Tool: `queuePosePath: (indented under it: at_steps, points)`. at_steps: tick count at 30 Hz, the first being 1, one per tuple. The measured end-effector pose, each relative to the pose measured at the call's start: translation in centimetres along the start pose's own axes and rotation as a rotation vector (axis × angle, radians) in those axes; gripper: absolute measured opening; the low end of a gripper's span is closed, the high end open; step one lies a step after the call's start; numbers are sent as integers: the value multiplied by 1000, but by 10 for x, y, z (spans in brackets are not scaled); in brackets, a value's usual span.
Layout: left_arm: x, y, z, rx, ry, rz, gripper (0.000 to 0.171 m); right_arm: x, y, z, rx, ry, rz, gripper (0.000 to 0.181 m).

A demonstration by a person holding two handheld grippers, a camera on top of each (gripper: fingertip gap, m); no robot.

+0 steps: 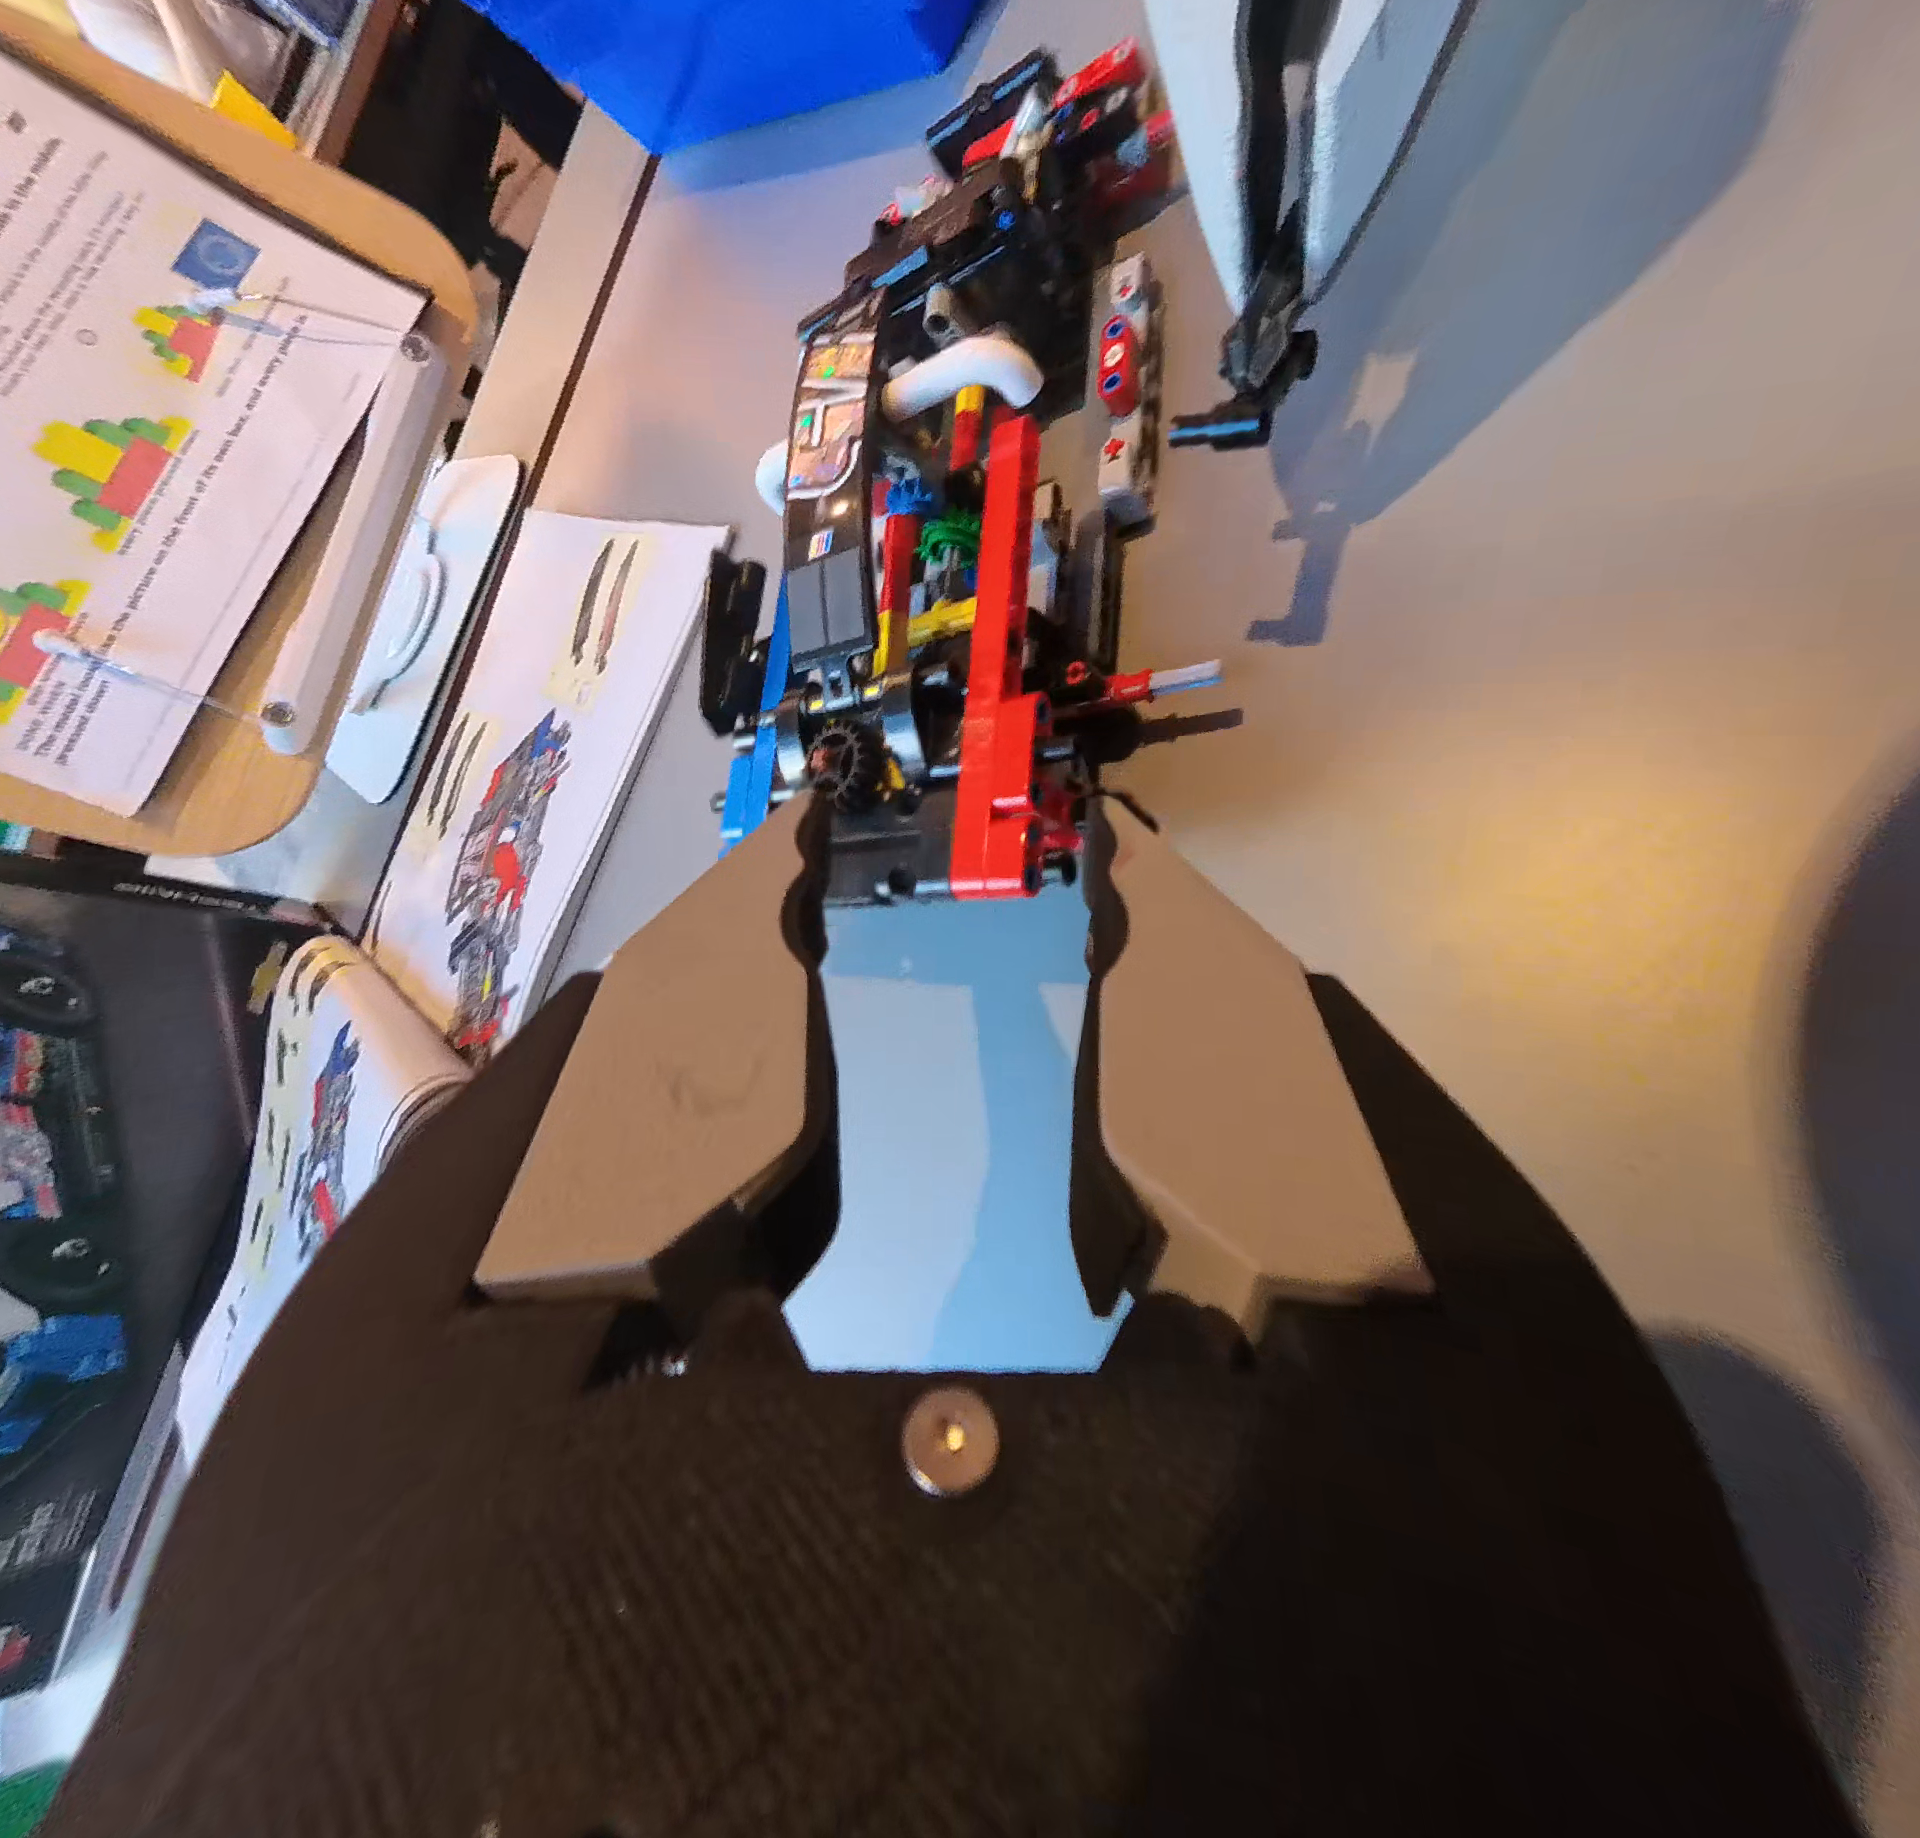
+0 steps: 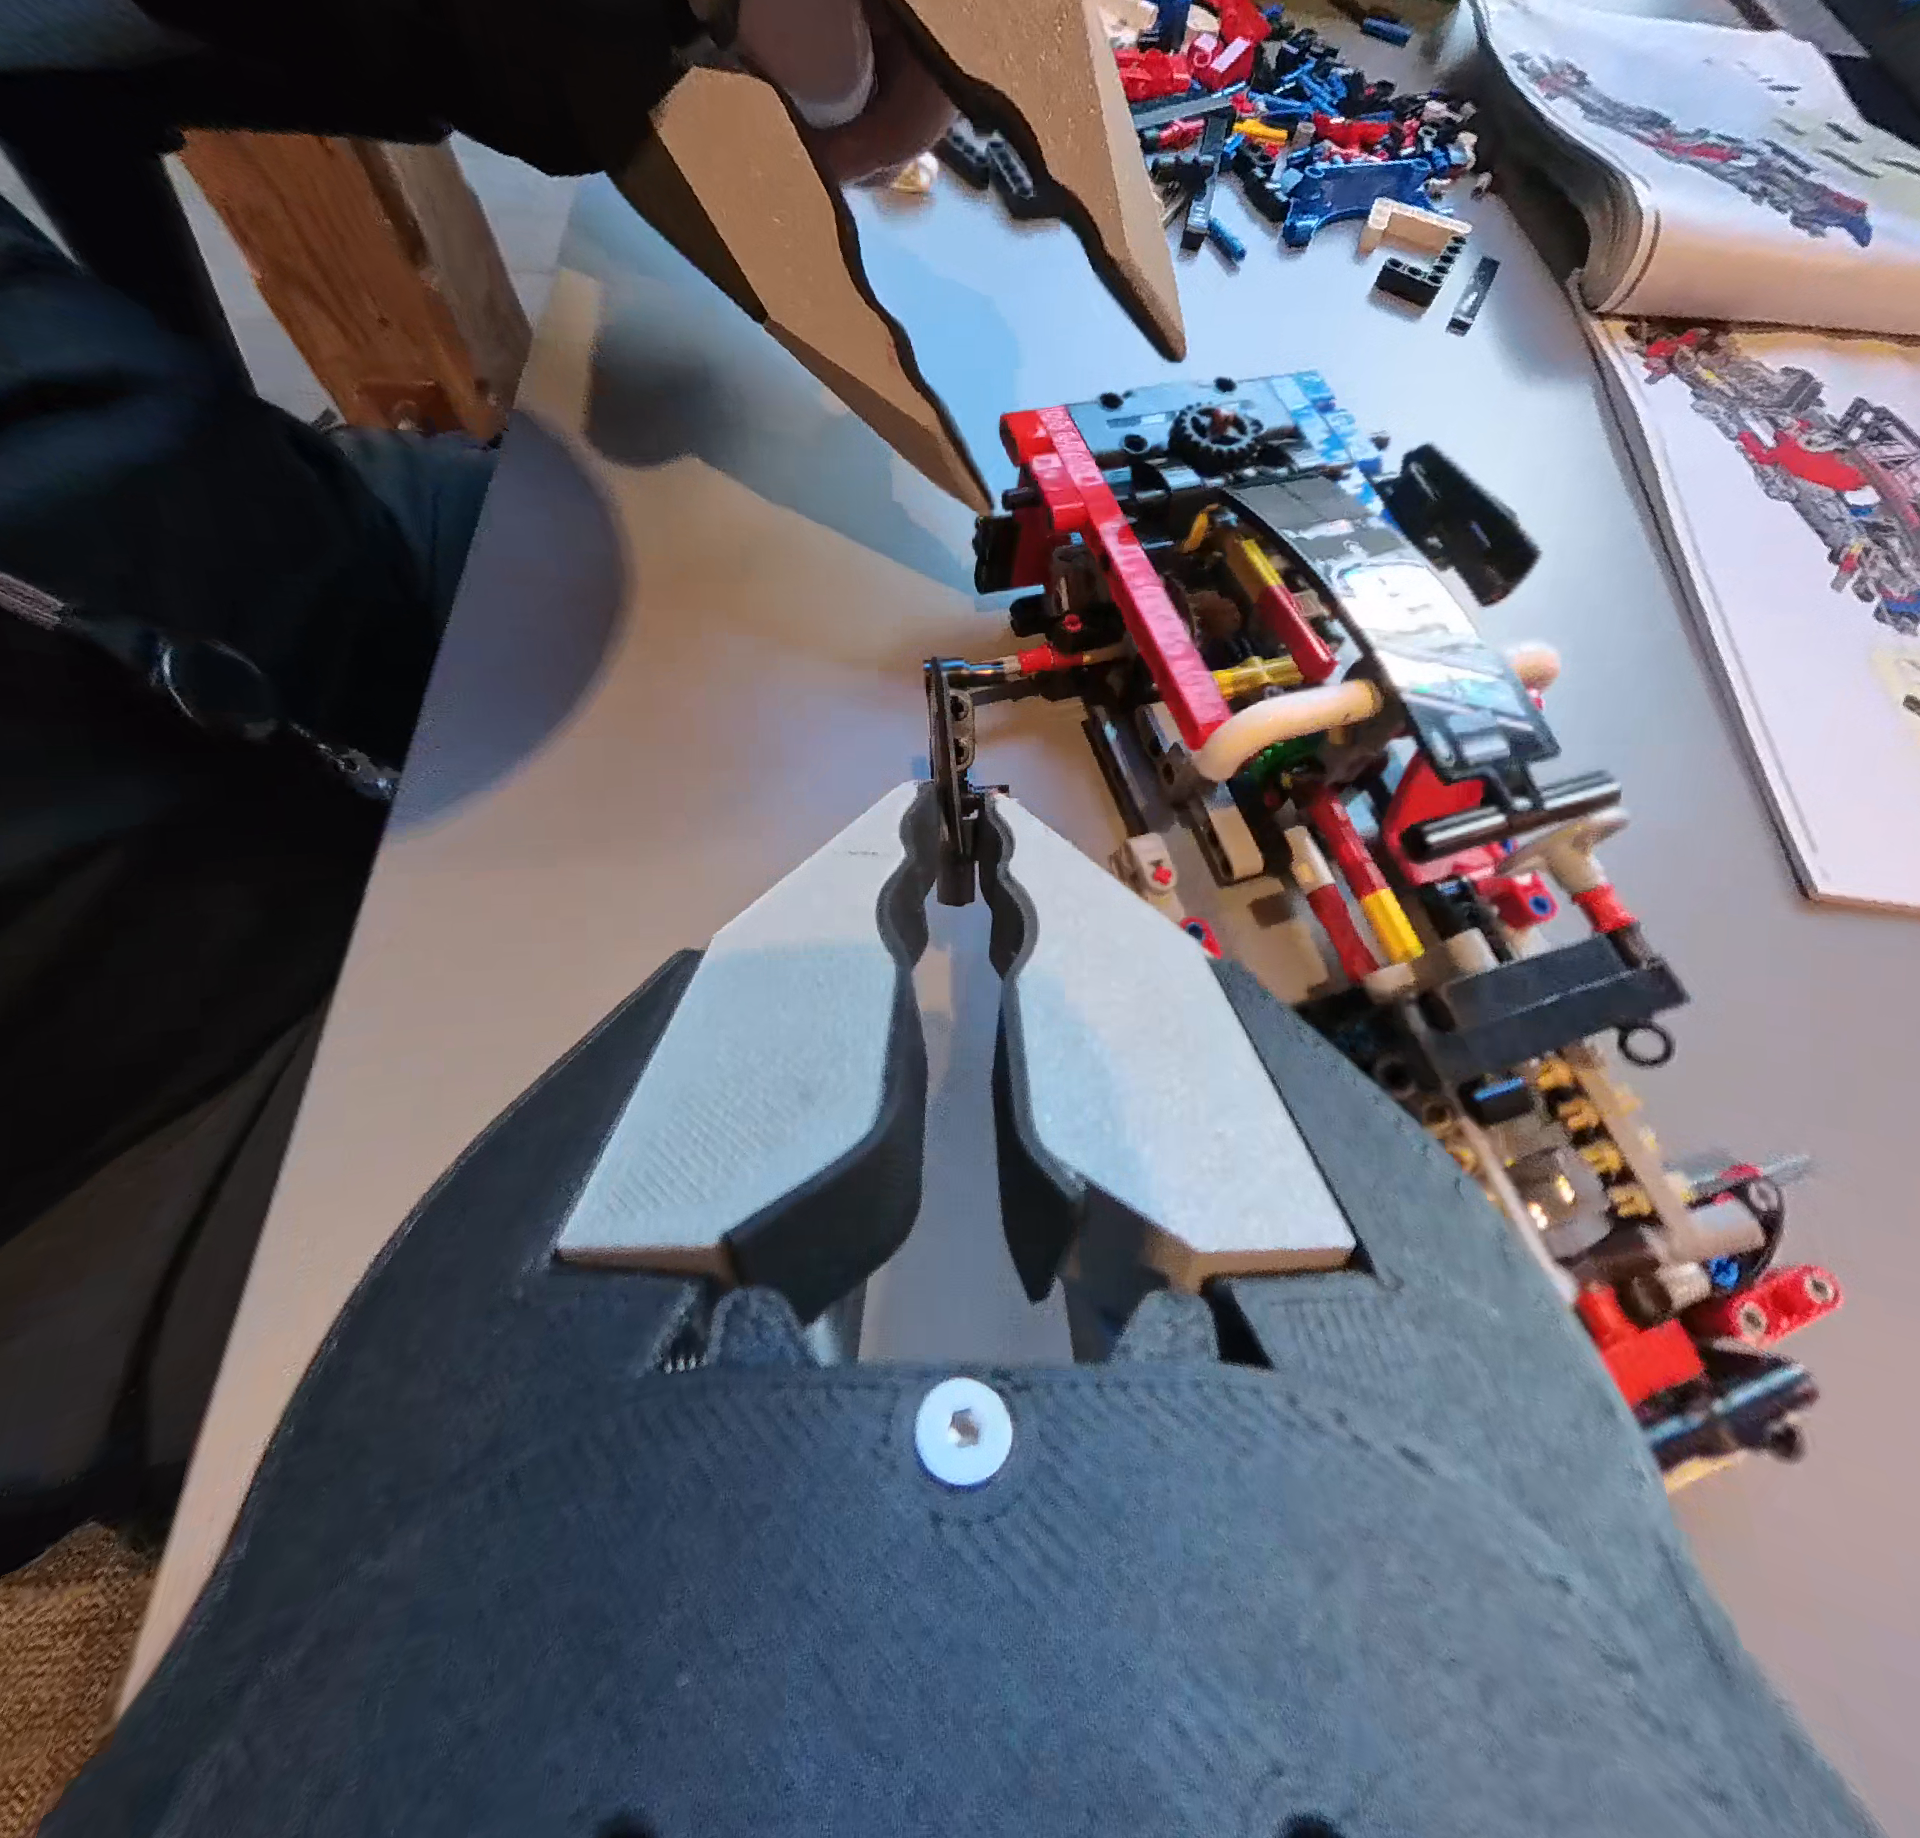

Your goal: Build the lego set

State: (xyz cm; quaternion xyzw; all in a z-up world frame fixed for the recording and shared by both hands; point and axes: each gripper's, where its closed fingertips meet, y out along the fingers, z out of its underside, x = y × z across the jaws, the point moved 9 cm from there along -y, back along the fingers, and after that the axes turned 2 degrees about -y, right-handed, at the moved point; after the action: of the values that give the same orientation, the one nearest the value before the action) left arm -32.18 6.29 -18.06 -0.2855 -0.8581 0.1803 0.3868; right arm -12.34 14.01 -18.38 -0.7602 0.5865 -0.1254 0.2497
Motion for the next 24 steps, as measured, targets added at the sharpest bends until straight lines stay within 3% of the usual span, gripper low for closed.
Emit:
queuePosePath:
  at_steps: [8,12,18,24]
  points:
    - [13,1,26,-4,-99,45,51,-14,18,-14,69,-66,-5,4]
    - [4,-5,18,-78,-140,153,35,-18,26,-21,126,-110,-15,4]
    - [8,-12,0,-131,-204,191,33,-21,34,-34,145,-154,-57,4]
    - [5,-2,-9,-106,-204,232,30,-24,38,-36,159,-150,-75,4]
